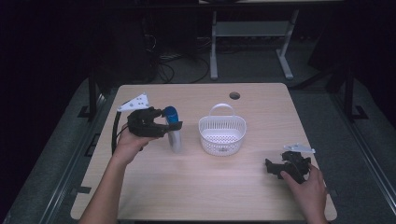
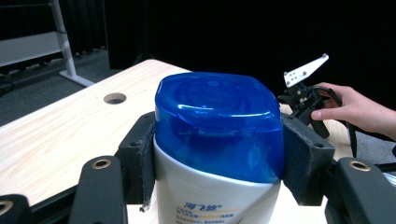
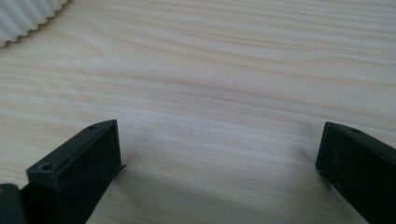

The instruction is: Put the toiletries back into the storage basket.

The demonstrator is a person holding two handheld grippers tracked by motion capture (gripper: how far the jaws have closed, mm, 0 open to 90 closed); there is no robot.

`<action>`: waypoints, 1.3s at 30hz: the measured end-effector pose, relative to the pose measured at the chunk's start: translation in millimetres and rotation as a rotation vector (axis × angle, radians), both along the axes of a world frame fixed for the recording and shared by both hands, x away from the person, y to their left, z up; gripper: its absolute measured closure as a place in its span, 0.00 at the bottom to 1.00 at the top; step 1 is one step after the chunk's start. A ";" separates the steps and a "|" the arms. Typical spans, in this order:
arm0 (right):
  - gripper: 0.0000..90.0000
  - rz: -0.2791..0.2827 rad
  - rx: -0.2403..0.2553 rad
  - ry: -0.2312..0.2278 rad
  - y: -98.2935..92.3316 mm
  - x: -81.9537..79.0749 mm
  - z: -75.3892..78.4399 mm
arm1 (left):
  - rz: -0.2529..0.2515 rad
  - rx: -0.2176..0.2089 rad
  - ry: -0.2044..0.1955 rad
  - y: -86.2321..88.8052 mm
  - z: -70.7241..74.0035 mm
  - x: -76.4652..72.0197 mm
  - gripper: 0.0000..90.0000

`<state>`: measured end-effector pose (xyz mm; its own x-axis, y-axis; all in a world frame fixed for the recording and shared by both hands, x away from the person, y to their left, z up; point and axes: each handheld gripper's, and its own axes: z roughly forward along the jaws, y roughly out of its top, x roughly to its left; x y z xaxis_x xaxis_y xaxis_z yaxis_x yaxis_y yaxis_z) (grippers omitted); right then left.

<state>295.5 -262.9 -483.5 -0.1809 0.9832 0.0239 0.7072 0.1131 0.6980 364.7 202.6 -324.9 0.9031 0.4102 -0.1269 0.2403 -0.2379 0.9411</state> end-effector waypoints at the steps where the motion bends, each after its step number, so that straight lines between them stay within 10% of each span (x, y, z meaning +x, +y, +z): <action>1: 0.00 0.000 0.000 0.000 0.0 0.0 0.0 | 0.000 -0.001 -0.001 -1.1 0.8 0.7 0.42; 39: 0.00 0.001 0.000 0.001 0.0 0.0 0.0 | -0.033 -0.047 -0.047 -45.4 38.5 30.0 0.42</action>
